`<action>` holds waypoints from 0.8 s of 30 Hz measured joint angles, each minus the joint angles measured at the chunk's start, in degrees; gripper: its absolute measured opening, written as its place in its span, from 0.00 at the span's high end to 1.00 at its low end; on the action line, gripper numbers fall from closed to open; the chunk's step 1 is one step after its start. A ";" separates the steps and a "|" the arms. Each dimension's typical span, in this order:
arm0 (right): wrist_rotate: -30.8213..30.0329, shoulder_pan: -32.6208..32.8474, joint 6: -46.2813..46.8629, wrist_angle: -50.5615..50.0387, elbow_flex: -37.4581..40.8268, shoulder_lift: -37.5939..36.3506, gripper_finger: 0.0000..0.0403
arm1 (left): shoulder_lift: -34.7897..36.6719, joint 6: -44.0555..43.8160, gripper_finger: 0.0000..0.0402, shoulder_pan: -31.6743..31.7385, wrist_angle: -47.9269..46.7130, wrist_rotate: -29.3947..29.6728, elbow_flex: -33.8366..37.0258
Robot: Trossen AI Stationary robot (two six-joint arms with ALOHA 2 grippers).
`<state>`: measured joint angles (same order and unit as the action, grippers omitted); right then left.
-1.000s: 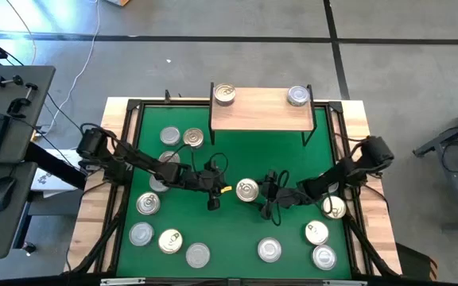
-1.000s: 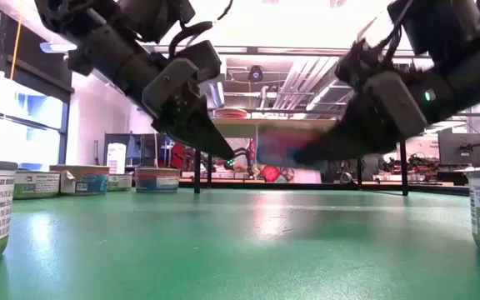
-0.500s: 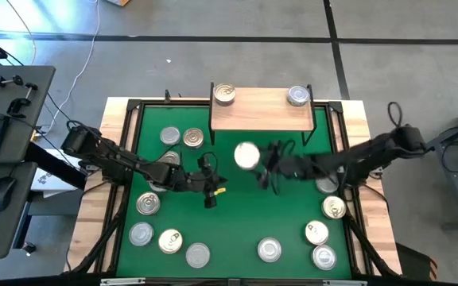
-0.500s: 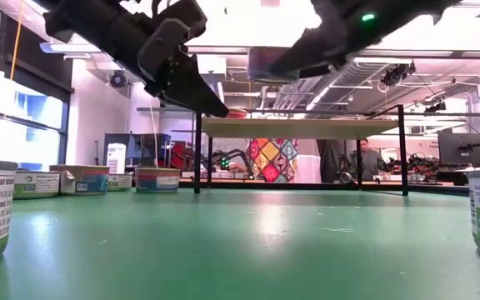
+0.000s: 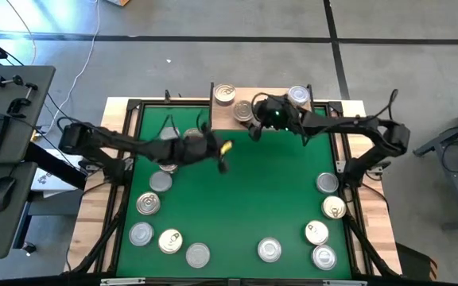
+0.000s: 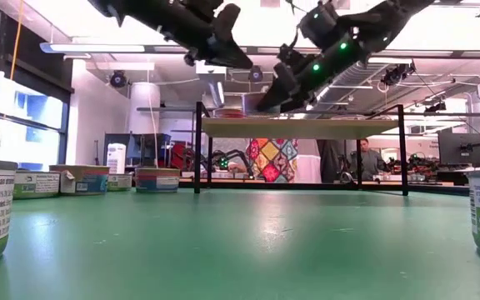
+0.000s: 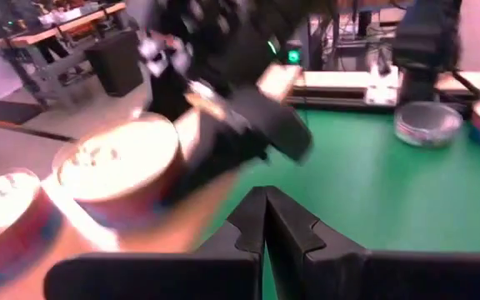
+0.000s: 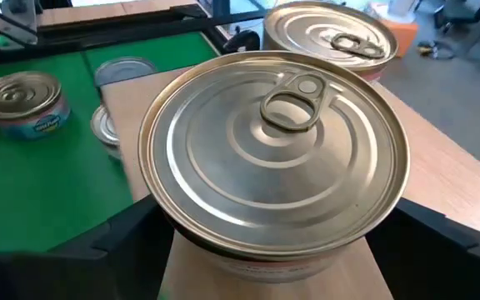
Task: Stack canned seafood by type on shelf
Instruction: Put the blue pink tuna can on the shelf
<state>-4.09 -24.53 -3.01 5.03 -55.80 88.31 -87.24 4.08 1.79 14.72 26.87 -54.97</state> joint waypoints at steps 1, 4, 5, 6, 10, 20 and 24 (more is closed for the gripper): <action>0.73 -0.66 -0.01 0.07 -0.40 0.71 0.19 | -0.17 0.46 1.00 1.84 -0.35 -2.39 -1.03; 2.40 -1.89 -0.02 -0.37 -1.12 2.23 0.15 | -1.21 -0.20 1.00 7.07 -1.53 -10.66 -3.42; 3.08 -2.17 -0.04 -0.40 -1.24 2.51 0.13 | -1.84 -0.68 1.00 8.58 -1.66 -12.81 -4.06; 3.89 -2.44 -0.08 -0.40 -1.31 2.56 0.11 | -2.25 -1.01 1.00 10.01 -1.54 -14.78 -4.70; 4.80 -2.99 0.53 -1.89 -1.37 2.56 0.03 | -3.24 -2.85 1.00 14.69 -1.29 -19.68 -6.28; 4.02 -3.17 0.55 -2.30 -1.37 2.15 0.04 | -9.19 -6.98 1.00 21.07 -3.07 -28.06 -8.08; 3.57 -3.24 0.27 -3.24 -1.35 1.00 0.03 | -10.53 -8.01 1.00 22.01 -2.15 -28.16 -8.25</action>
<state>-0.52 -27.77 -2.74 1.79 -57.14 89.31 -97.77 -3.93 23.79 12.57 -1.29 -63.22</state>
